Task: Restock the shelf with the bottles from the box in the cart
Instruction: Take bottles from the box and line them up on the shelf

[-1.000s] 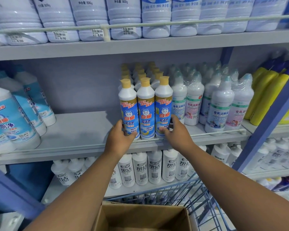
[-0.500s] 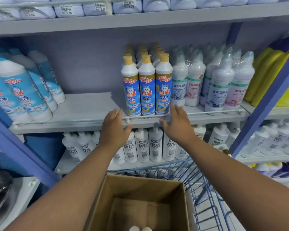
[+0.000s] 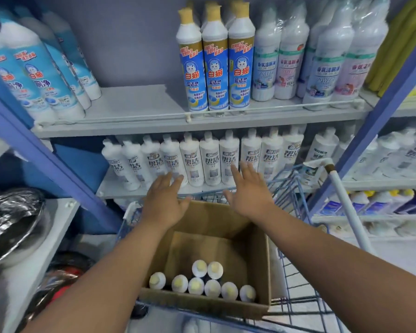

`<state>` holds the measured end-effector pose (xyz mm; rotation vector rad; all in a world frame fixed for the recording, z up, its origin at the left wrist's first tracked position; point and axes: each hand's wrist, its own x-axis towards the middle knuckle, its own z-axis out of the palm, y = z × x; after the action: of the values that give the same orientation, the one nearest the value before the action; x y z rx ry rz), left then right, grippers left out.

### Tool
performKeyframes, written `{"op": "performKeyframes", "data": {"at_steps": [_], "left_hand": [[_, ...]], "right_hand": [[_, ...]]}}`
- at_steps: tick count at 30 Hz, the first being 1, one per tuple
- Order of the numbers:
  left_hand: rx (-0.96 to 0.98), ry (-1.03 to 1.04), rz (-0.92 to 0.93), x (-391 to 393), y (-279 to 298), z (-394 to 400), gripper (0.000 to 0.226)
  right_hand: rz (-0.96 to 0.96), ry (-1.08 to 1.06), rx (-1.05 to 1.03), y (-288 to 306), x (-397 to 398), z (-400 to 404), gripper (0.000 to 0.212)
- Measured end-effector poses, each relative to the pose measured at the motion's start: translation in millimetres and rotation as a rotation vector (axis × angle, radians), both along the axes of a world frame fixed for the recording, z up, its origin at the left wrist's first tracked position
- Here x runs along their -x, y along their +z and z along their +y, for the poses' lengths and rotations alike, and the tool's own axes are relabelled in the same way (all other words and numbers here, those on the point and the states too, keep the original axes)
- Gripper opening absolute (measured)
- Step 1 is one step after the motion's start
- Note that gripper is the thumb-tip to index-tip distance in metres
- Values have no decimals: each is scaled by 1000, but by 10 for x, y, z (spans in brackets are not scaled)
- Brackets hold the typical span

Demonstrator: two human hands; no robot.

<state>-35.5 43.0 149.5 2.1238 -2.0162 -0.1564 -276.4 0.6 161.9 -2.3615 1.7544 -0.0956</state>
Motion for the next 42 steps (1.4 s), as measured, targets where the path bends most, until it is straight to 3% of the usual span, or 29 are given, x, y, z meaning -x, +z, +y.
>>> {"op": "performKeyframes", "data": {"at_steps": [19, 24, 34, 42], "left_hand": [[-419, -115, 132, -579, -1458, 419, 72], [-619, -129, 202, -434, -1858, 530, 70], [-737, -169, 303, -140, -2616, 616, 63], [-742, -130, 387, -47, -2816, 465, 47]], "right_hand": [[7, -124, -441, -1578, -716, 959, 76], [0, -136, -585, -1960, -744, 1046, 77], [-57, -115, -788, -2653, -605, 983, 70], [-139, -133, -716, -2725, -590, 848, 38]]}}
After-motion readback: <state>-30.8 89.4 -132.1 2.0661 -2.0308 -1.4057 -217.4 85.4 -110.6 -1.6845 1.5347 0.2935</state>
